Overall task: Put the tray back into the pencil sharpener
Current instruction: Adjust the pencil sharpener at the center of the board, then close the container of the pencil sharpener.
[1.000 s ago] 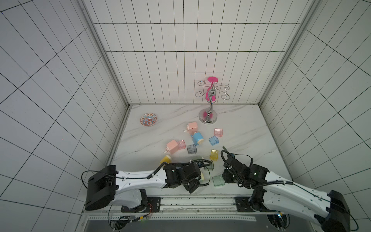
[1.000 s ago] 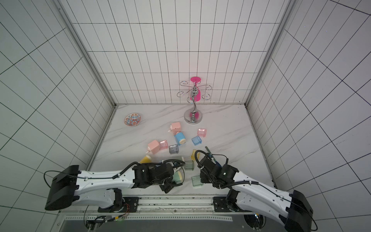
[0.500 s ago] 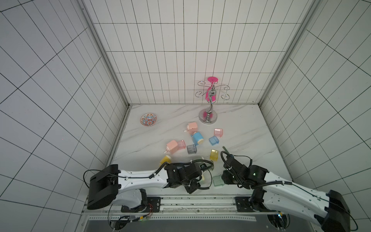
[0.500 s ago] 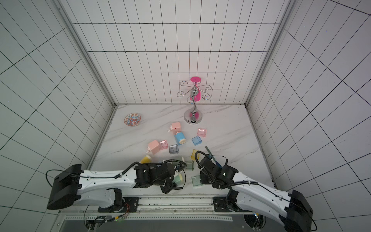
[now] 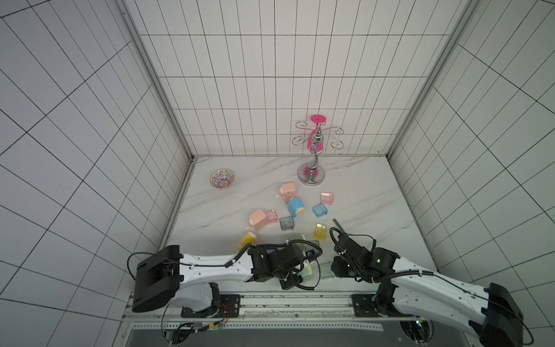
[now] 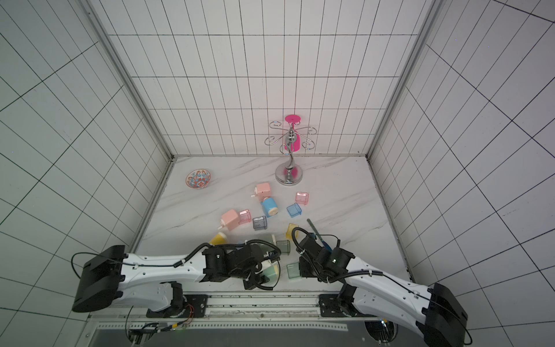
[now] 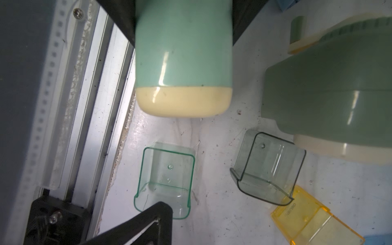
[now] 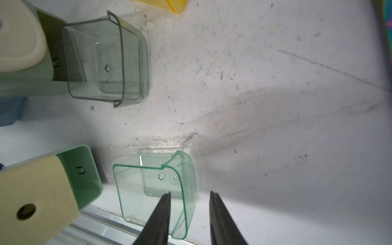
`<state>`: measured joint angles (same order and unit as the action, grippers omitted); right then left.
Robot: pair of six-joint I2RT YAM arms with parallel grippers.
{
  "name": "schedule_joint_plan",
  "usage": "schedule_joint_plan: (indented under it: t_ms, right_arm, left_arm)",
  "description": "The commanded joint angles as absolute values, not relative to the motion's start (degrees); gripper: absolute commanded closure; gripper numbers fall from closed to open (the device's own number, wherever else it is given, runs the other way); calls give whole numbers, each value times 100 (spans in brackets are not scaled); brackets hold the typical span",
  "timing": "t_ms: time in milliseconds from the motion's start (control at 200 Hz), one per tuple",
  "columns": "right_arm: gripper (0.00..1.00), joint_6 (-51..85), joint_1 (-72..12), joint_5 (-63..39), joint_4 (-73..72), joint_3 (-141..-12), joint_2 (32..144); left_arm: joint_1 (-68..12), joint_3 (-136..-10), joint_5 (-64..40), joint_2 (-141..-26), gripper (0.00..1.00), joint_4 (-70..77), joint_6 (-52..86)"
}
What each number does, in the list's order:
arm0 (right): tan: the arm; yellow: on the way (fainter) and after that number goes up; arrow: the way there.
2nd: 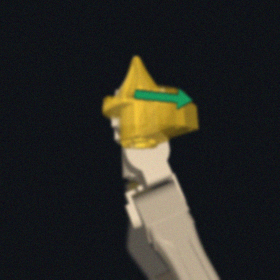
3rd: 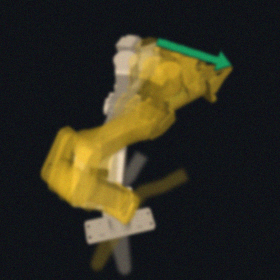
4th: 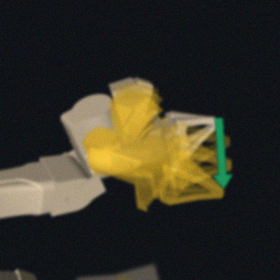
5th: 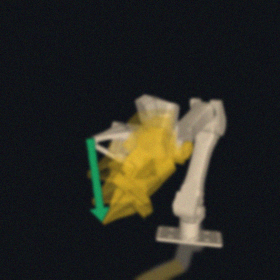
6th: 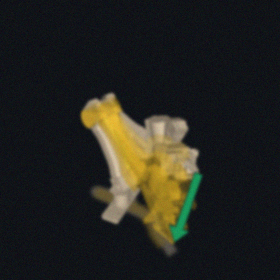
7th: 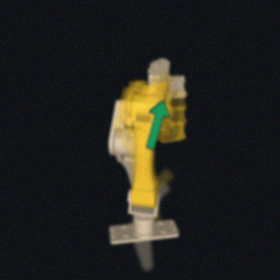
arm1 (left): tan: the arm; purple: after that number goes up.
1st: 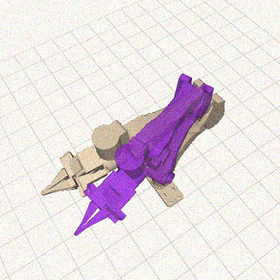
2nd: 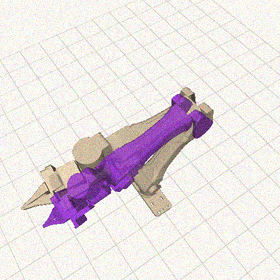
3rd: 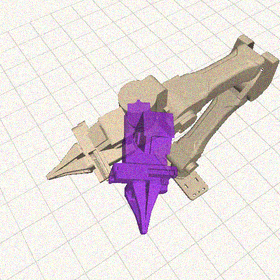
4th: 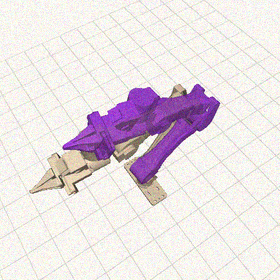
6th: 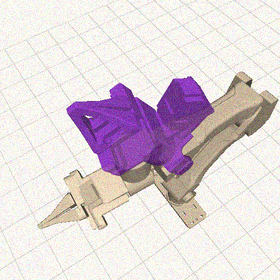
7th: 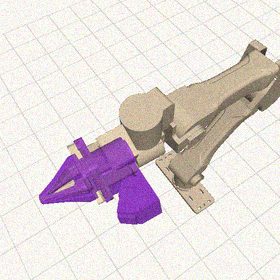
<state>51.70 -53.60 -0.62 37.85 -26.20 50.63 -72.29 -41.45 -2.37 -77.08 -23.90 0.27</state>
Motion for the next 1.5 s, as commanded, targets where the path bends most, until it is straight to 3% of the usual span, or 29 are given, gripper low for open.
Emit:
schedule_joint_plan:
  t_ms: [0, 650, 1494]
  right_arm:
    - [67, 5302, -5317, -61, 3741, -2466, 5028]
    - [71, 5410, -5282, -557, 2926, -2199, 5102]
    - [72, 5756, -5076, -1364, 2093, -1726, 4554]
  left_arm:
    - [-7239, -4269, -411, -7862, 52, -1974, -405]
    - [-7207, -4431, -545, -8353, 61, -1715, -877]
    - [-7207, -4529, -384, -8675, 63, -1723, -854]
